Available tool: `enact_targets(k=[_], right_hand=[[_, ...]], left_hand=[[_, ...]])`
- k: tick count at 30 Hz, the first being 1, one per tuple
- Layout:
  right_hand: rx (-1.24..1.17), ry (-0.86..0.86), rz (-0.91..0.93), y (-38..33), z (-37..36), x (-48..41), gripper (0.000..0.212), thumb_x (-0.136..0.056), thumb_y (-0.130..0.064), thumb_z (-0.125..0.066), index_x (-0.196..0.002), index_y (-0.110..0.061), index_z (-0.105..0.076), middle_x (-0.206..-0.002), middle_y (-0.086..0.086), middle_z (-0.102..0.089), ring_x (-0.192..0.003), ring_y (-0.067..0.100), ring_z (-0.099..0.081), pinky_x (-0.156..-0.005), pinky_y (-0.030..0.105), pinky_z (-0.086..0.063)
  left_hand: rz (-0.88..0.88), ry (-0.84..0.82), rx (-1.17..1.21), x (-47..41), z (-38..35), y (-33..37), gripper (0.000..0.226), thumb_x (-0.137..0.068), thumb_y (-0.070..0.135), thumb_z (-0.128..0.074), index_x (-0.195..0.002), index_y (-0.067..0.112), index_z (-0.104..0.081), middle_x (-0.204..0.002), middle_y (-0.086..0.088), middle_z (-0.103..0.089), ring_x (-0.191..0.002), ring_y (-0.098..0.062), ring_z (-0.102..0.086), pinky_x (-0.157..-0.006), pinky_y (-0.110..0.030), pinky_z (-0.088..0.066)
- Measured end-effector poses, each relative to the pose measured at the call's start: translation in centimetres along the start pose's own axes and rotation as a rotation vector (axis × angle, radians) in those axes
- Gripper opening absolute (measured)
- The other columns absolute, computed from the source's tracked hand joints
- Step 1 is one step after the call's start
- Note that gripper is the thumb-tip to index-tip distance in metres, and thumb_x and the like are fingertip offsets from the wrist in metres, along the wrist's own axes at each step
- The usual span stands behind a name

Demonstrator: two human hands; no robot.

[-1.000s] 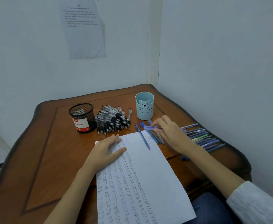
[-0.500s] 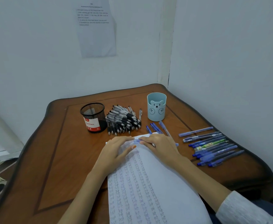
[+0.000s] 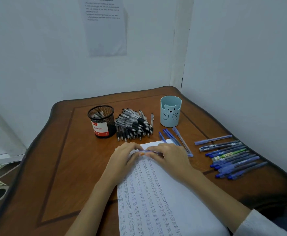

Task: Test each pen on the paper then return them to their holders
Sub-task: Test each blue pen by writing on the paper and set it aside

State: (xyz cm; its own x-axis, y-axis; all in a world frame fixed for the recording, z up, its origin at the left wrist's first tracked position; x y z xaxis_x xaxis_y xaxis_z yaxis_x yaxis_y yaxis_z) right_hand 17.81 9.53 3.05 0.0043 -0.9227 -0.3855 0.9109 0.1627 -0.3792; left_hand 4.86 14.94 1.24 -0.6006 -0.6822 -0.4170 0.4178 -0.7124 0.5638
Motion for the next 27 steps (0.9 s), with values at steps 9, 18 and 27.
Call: enact_targets(k=[9,18,27], right_hand=[[-0.751,-0.081,-0.270,2.1,2.1,-1.4,0.032,-0.100,-0.003,-0.043,-0.125,-0.022,-0.042,-0.088,0.013,-0.071,-0.056,0.011,-0.058,-0.050,0.023,-0.045],[-1.536,0.059,-0.411,1.1,-0.1,-2.6,0.021,-0.091,0.006,-0.051,-0.108,-0.003,-0.056,-0.107,0.015,-0.072,-0.080,0.020,-0.072,-0.063,0.018,-0.052],[-1.323,0.068,-0.702,3.5,-4.0,-2.4,0.033,-0.099,-0.037,-0.048,-0.076,-0.014,-0.049,-0.052,0.006,-0.051,-0.033,0.011,-0.034,-0.033,0.015,-0.023]], left_hand=[[0.160,0.112,0.062,-0.3,1.1,-2.0,0.009,-0.096,0.030,-0.053,-0.099,0.024,-0.059,-0.098,0.012,-0.060,-0.095,-0.001,-0.051,-0.078,-0.027,-0.045],[0.088,0.027,-0.046,-0.4,0.4,-1.1,0.006,-0.094,0.029,-0.057,-0.098,0.025,-0.058,-0.097,0.012,-0.059,-0.091,-0.004,-0.050,-0.081,-0.031,-0.042],[0.055,0.031,-0.072,-0.4,0.5,-0.7,0.009,-0.092,0.028,-0.061,-0.096,0.021,-0.059,-0.096,0.012,-0.059,-0.095,-0.007,-0.050,-0.084,-0.032,-0.040]])
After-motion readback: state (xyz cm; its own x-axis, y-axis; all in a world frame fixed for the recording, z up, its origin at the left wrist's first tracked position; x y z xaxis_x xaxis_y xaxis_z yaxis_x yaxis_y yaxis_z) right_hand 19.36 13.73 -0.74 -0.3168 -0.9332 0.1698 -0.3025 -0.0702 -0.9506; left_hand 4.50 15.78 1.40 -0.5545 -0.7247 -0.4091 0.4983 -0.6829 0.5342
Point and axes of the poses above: each hand's wrist, its own x-axis away from the middle knuckle, its own z-axis out of the back of the hand, y = z × x, the point moved 9 cm from there along -x, towards the middle knuckle
